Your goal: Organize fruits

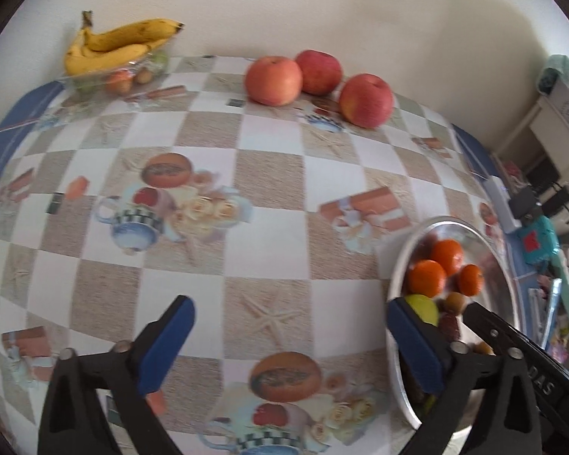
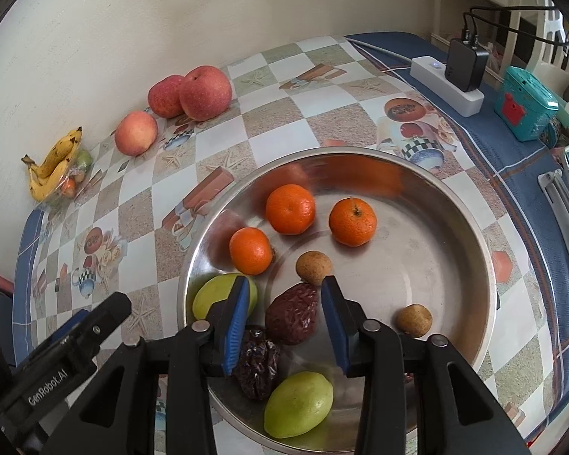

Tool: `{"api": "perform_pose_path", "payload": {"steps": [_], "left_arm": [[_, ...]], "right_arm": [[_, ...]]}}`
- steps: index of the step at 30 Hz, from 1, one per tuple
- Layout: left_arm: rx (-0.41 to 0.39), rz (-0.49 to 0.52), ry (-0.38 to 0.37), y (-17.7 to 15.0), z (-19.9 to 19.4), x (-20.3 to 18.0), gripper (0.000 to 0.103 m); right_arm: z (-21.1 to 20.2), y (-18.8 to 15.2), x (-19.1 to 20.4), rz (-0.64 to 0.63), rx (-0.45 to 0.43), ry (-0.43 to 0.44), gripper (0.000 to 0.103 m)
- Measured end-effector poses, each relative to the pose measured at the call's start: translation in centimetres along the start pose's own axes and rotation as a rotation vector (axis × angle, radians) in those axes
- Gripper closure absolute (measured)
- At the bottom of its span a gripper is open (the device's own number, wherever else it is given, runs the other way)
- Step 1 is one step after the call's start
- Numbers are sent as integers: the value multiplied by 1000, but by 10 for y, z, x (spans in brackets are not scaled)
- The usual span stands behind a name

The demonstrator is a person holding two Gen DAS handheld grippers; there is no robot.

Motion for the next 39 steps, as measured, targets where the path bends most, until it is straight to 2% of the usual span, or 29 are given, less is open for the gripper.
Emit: {"api": "perform_pose_path", "payload": {"steps": [3, 5, 6, 7, 11, 13, 16, 19, 23, 28, 35, 39], "left_arm": [[-1, 6, 60, 1, 0, 6, 0], [2, 10, 93, 1, 2, 9, 0], [3, 8, 105, 0, 2, 11, 0], [3, 3, 115, 0, 3, 13, 0], [-12, -8, 138, 2, 1, 19, 0], [-8, 1, 160, 3, 0, 21, 0], [-30, 39, 198, 5, -2, 18, 0], [-42, 82, 217, 6, -5, 14, 0], [-70, 133, 309, 7, -12, 11, 0], [-81, 97, 416, 2, -21, 17, 0], [-25, 78, 439, -7, -28, 27, 0], [-5, 70, 402, -11, -42, 31, 0]], "right_arm": [[0, -2, 6, -27, -3, 1, 59], [-1, -3, 11, -47, -6, 3, 42], [0, -3, 13, -57, -7, 3, 28], [0, -4, 15, -68, -10, 1, 21], [0, -6, 22, -103, -29, -29, 16], [0, -7, 24, -122, -40, -64, 6], [1, -8, 24, -143, -49, -100, 6], [1, -9, 23, -137, -52, -84, 6], [-1, -10, 24, -140, -62, -86, 6], [-4, -14, 29, -159, -68, -82, 6], [-7, -20, 33, -177, -73, -86, 6], [-10, -27, 35, -178, -57, -80, 6]]}}
Point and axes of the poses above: each gripper's, at about its wrist camera, not at the fingertips, and z roughly the way its jaws point, x to its left, y to its top, the point moved 2 cm from there along z, roughly the way its jaws point, and after that the axes turned 14 degrees about -y, right-handed, at the moved point
